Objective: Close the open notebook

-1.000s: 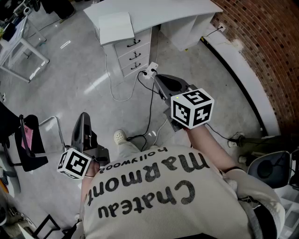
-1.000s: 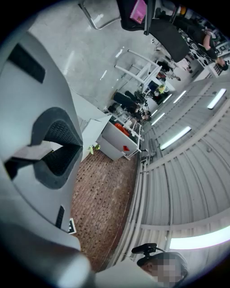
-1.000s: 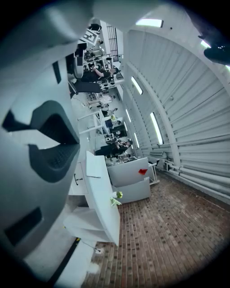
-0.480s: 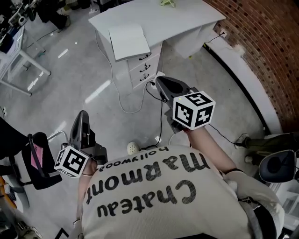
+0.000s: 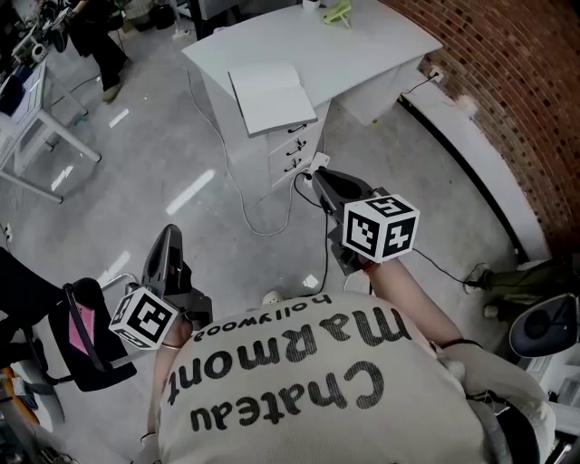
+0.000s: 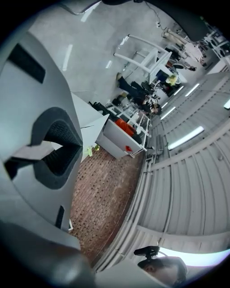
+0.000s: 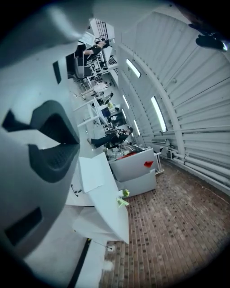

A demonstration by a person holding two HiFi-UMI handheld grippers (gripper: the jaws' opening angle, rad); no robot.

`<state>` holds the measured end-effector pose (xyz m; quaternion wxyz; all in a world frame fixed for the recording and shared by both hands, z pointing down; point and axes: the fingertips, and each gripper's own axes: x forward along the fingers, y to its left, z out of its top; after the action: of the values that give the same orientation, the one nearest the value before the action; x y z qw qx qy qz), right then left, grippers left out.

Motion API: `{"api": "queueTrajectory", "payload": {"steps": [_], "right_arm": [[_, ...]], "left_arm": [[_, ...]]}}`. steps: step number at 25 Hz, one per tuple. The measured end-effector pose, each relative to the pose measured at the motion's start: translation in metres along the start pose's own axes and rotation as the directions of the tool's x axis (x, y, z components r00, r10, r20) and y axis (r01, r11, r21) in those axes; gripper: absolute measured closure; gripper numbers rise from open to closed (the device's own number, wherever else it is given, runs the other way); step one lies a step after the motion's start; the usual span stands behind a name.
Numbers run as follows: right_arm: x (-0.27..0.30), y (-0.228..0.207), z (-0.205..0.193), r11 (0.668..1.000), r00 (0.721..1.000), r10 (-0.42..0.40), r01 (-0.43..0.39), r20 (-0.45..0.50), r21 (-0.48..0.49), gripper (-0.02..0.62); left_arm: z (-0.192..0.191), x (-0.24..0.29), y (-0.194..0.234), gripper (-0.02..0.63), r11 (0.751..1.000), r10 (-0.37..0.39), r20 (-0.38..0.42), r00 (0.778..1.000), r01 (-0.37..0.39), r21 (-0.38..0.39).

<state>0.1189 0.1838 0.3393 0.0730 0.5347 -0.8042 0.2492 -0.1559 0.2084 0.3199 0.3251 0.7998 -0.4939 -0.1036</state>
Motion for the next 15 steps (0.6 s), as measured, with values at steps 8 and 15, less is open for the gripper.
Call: {"api": "queueTrajectory", "payload": {"steps": [8,15], "right_arm": [[0.032,-0.008,-0.071,0.998,0.984,-0.021,0.03,-0.179,0.046,0.592],[0.059,-0.029,-0.092,0.993,0.975,-0.048,0.069,-0.216,0.092,0.592]], "left_arm": [[-0.031,0.001,0.044,0.604,0.997,0.037,-0.1,0.994,-0.044,-0.071],[-0.05,0.005,0.097,0.604,0.977,0.191,-0.08,0.978,-0.197,-0.083]]}}
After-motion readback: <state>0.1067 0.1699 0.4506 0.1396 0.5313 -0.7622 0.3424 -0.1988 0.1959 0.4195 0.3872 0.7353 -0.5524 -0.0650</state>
